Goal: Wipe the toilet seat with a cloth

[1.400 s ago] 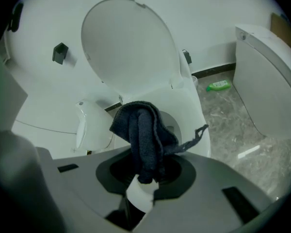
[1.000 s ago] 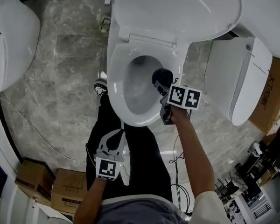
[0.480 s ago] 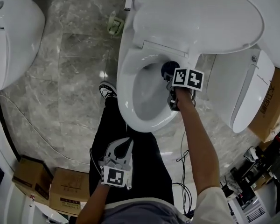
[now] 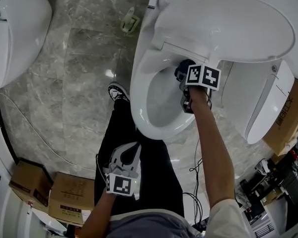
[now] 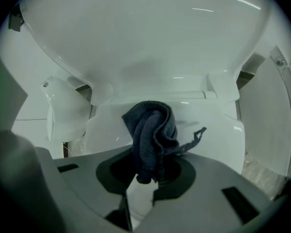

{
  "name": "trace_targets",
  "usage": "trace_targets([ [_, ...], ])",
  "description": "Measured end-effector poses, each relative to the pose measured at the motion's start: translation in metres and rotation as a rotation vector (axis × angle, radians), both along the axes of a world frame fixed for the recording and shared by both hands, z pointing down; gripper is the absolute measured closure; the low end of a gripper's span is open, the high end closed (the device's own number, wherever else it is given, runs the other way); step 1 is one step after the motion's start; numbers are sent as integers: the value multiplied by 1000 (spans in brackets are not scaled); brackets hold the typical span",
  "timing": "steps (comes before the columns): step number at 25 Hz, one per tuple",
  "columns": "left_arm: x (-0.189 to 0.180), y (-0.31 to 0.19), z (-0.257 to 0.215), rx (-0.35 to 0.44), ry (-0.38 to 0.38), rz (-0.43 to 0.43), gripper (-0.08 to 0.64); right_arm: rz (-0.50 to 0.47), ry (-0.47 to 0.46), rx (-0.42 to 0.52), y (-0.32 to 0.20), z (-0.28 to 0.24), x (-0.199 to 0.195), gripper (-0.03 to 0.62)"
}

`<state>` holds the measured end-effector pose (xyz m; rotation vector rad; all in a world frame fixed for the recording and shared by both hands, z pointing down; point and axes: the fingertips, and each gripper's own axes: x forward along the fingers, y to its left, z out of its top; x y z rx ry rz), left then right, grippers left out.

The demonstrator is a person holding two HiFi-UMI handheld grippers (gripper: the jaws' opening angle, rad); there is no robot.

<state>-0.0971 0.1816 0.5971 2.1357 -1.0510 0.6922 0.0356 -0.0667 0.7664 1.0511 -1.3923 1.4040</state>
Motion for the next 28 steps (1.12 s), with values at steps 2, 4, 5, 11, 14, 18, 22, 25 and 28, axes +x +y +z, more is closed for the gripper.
trace_targets([
  [2, -1, 0, 0, -1, 3, -6, 551, -1, -6, 7, 0, 0, -7, 523],
  [4, -1, -1, 0, 0, 4, -8, 551, -19, -6, 15, -1, 0, -12, 523],
  [5, -2, -1, 1, 1, 4, -10, 551, -34, -4, 20, -1, 0, -15, 523],
  [11, -4, 0, 0, -6, 14, -30, 551, -131, 11, 37, 1, -3, -32, 523],
  [14, -5, -1, -2, -3, 33, -40, 551, -185, 20, 46, 1, -4, -41, 523],
  [18, -8, -3, 0, -2, 33, -53, 551, -253, 25, 63, 3, -5, -54, 523],
  [22, -17, -5, 4, 0, -9, -58, 551, -324, 30, 84, 7, -8, -68, 523],
  [25, -27, -8, 4, -8, -8, -116, 551, -386, 48, 100, 10, -9, -75, 523],
  [28, -40, -13, 3, -11, -3, -186, 551, -434, 65, 120, 13, -10, -81, 523],
])
